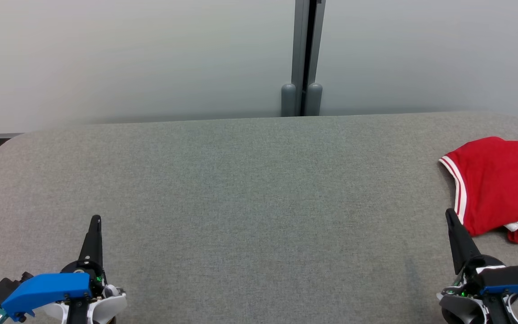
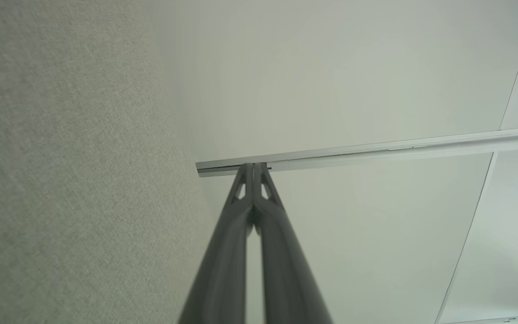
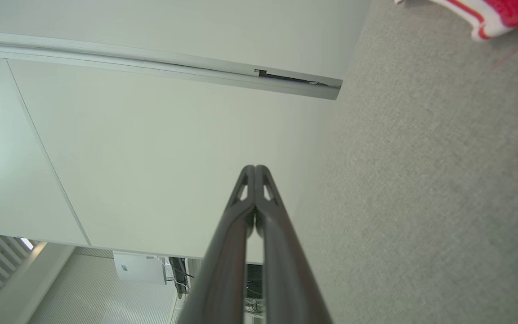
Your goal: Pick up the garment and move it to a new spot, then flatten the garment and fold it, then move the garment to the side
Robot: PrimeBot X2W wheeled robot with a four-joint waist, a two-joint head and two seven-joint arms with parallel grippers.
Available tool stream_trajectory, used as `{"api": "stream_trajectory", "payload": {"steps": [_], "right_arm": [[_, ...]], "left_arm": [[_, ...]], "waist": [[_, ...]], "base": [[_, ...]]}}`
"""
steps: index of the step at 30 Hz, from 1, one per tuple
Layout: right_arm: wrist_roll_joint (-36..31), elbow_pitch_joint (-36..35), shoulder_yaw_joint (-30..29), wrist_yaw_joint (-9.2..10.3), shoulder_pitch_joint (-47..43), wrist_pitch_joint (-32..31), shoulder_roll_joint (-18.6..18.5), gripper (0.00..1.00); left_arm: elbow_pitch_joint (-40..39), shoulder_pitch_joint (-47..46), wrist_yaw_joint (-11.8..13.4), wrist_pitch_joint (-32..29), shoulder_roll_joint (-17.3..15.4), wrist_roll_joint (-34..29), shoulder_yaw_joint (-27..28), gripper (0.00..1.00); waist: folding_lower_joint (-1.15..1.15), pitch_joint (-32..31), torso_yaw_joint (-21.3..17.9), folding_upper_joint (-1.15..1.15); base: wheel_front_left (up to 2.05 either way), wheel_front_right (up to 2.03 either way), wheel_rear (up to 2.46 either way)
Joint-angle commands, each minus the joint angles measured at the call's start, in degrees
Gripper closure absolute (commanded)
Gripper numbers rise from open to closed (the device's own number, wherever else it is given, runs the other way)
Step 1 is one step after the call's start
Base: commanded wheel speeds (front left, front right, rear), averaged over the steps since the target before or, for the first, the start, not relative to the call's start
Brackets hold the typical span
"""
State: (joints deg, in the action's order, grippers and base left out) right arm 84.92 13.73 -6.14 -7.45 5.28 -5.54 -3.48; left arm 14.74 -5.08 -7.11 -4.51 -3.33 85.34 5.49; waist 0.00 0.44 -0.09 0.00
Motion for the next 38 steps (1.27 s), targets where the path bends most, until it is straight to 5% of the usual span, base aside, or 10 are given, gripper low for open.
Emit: {"api": "stream_trajectory", "payload": {"steps": [1,19,38], "right_arm": [[1.14,-0.05,-0.26,-0.06,0.89,-0.35,0.24,1.0],[7.65,0.38,-0.51,-0.06,1.33,-1.08,0.71,1.0],[7.55,0.37,-0.49,-0.06,1.33,-1.1,0.68,1.0]], "left_arm": [[-0.4,-1.09,-0.54,-0.44,0.02,0.95,0.51,1.0],[-0.85,-1.47,-0.61,-2.22,0.56,7.2,1.18,1.0],[-0.82,-1.43,-0.61,-2.24,0.55,7.13,1.17,1.0]], "waist": [[0.0,-0.02,0.01,0.0],[0.0,-0.26,0.09,0.0],[0.0,-0.26,0.09,0.0]], "base": [[0.0,0.0,0.0],[0.0,0.0,0.0],[0.0,0.0,0.0]]}}
